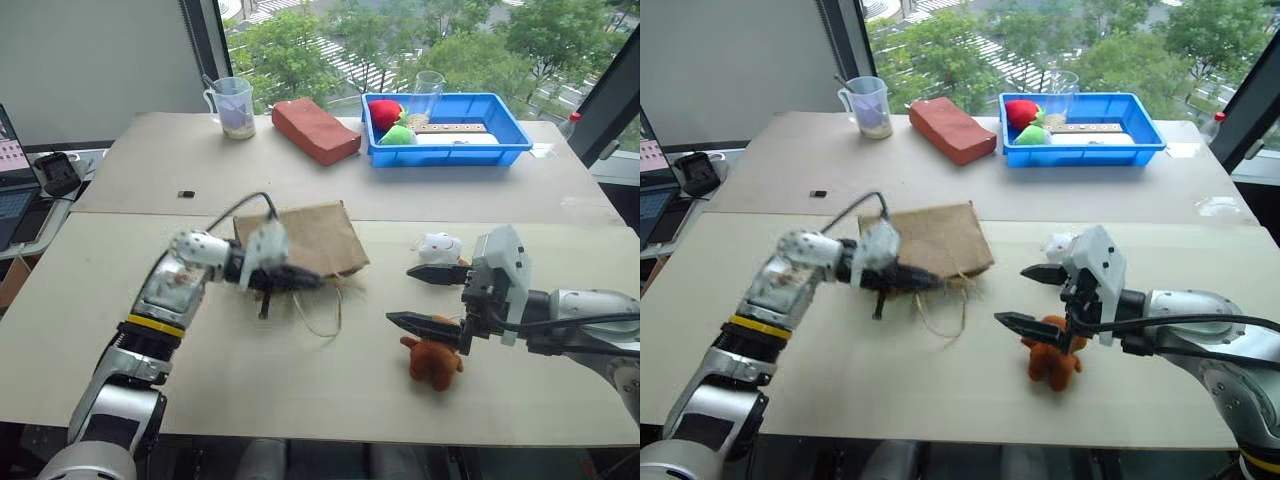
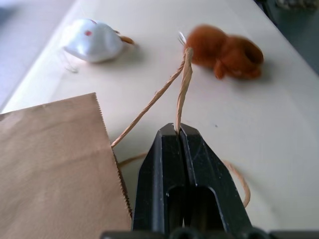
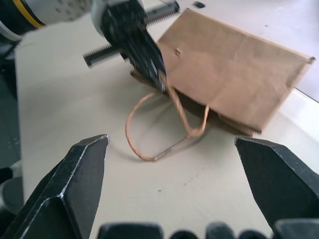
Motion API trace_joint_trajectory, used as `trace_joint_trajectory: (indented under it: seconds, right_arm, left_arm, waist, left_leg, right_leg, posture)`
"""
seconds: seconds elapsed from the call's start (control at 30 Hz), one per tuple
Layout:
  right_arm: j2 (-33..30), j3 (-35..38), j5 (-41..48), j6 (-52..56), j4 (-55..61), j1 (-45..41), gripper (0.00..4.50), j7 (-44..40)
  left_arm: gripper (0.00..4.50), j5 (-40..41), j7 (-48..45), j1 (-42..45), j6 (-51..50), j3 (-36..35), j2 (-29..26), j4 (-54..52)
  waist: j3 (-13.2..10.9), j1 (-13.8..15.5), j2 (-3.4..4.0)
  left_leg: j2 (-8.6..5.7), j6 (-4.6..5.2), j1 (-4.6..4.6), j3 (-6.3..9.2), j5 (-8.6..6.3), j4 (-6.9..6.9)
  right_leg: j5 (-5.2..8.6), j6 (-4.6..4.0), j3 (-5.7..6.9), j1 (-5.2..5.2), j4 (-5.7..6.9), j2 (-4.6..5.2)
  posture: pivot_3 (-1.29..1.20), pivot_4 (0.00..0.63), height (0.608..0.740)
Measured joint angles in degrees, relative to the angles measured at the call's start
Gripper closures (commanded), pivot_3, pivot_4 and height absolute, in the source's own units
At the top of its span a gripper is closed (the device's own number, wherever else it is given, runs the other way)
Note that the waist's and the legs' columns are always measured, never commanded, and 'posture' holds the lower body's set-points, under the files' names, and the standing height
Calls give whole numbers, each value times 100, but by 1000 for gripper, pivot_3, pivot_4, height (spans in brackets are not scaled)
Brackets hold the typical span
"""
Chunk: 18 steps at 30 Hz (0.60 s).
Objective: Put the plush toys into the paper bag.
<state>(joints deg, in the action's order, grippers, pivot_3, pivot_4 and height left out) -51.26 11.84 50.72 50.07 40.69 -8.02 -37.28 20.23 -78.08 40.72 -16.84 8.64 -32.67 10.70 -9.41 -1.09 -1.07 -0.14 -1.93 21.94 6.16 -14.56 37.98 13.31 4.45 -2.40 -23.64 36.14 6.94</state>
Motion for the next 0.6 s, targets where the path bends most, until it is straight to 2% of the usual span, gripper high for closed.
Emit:
trace_joint_trajectory:
  seconds: [0.1, 0.2, 0.43, 0.47, 0.6]
  right_arm:
    - [255, -141, -189, -108, -15, -32, 836, 127]
    - [784, -718, -595, -311, -167, -269, 1850, 350]
    - [2039, -1874, -1672, -858, -1085, -906, 4243, 768]
    - [2206, -2019, -1816, -953, -1243, -933, 4474, 791]
    - [2827, -2405, -2315, -1361, -1930, -1169, 4474, 862]
  left_arm:
    - [4500, 320, 39, 40, -628, -233, -88, -125]
    - [4500, 477, 126, 72, -967, -316, -75, -118]
    - [4500, 615, 314, 252, -1113, -514, -61, -117]
    - [4500, 649, 334, 279, -1141, -530, -55, -117]
    - [4500, 690, 388, 360, -1194, -555, -25, -117]
  waist:
    - [0, -27, 0]
    - [-1, -57, -1]
    - [0, -103, -1]
    - [0, -107, -1]
    - [0, -145, 0]
  left_leg:
    - [2, 4, -13, 0, -2, -1]
    - [3, 3, -12, 1, -2, -1]
    - [2, 2, -11, 5, -1, -3]
    - [2, 1, -8, 5, -1, -4]
    - [1, 0, -8, 5, 0, -4]
  right_leg:
    - [1, 0, 1, 10, 0, -2]
    - [0, 0, 0, 10, -2, -4]
    - [0, 0, 1, 7, -1, -4]
    - [0, 0, 1, 6, -1, -4]
    - [0, 0, 0, 4, 0, -4]
  posture:
    - [0, 150, 740]
    - [0, 150, 740]
    - [0, 150, 740]
    - [0, 150, 740]
    - [0, 150, 740]
